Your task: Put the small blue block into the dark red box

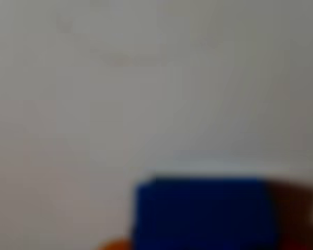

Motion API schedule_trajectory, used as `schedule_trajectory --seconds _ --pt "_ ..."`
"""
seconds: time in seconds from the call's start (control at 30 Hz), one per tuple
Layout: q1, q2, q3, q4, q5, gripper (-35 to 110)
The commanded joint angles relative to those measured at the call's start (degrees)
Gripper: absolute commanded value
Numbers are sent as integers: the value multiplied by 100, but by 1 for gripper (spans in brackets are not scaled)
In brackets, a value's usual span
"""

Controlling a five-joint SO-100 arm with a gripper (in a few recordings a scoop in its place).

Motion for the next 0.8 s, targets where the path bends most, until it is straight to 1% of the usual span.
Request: schedule_trajectory --seconds 0.0,0.13,0.2,0.33,0.47,0.57,0.63,0.77 --pt "18 -369 -308 35 -44 0" --pt "-44 510 -176 -105 -88 0" --pt "9 1151 -352 185 -220 0" --pt "246 1898 -1380 1011 -448 0" --pt "334 1811 -2593 1301 -844 0" --pt "281 1591 -3085 1020 -1134 0" --pt "255 1362 -3146 589 -1248 0" --pt "272 369 -3349 -141 -1503 0"
